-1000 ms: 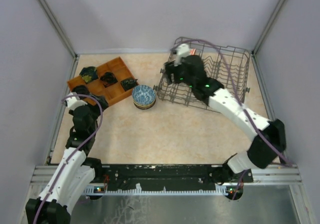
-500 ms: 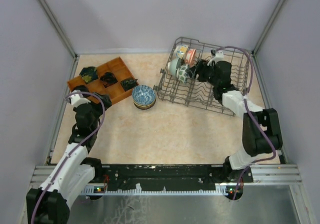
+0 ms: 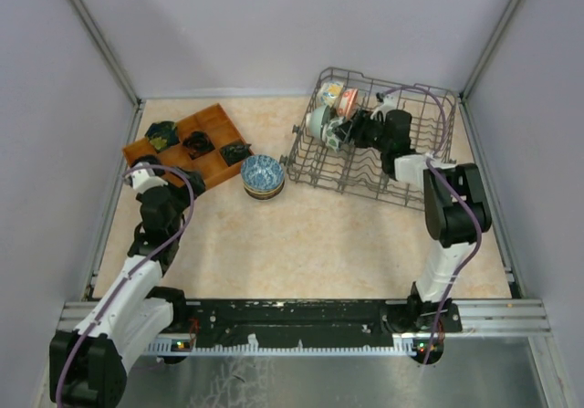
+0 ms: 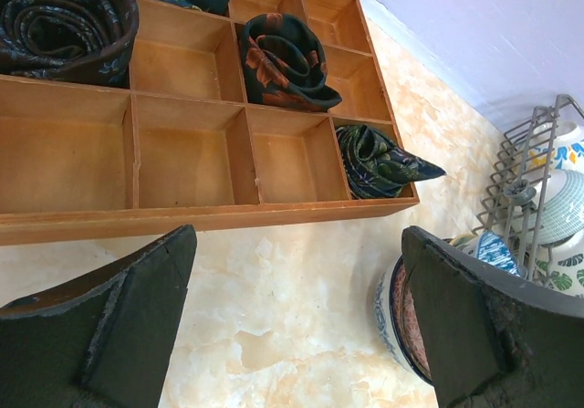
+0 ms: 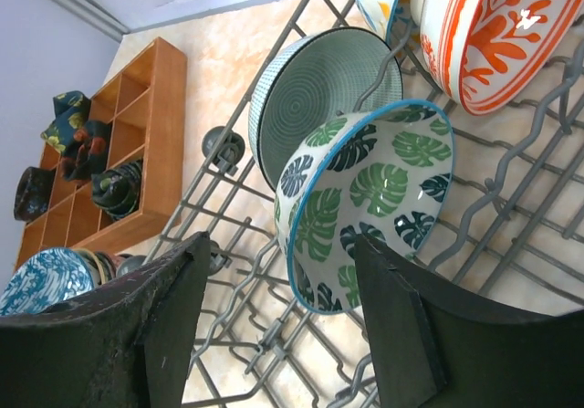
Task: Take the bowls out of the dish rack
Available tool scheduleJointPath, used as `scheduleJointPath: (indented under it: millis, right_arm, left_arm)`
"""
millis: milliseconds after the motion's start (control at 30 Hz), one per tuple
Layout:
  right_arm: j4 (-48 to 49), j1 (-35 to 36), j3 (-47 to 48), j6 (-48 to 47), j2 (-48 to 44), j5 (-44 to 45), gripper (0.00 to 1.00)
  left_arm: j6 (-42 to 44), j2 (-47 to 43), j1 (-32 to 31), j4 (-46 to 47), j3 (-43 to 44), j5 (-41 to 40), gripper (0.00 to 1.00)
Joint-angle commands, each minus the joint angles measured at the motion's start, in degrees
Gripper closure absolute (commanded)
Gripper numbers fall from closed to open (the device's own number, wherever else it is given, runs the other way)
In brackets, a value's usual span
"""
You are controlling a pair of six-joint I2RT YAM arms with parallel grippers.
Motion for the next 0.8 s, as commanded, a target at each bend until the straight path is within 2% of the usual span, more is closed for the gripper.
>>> scheduleJointPath:
  millis: [0, 400, 600, 767]
  right_arm:
    - [5.7, 0.0, 4.3, 1.1, 2.0, -2.1, 0.36]
    - [9.6, 0.0, 6.7, 4.1, 6.9, -4.3, 0.56]
    - [10.8, 0.0, 7.0, 5.2, 8.4, -4.8, 0.61]
    - [12.3, 0.1, 6.7, 6.1, 9.0, -5.0, 0.72]
  left_arm:
    - [-0.1, 0.8, 0.2, 2.8, -0.2, 0.1, 0.00]
    - [0.3, 0.9, 0.2, 2.5, -0.1, -0.8, 0.01]
    - [0.3, 0.5, 0.3, 2.2, -0.1, -0.8, 0.01]
    - [0.3, 0.1, 0.2, 2.0, -0.3, -0.9, 0.01]
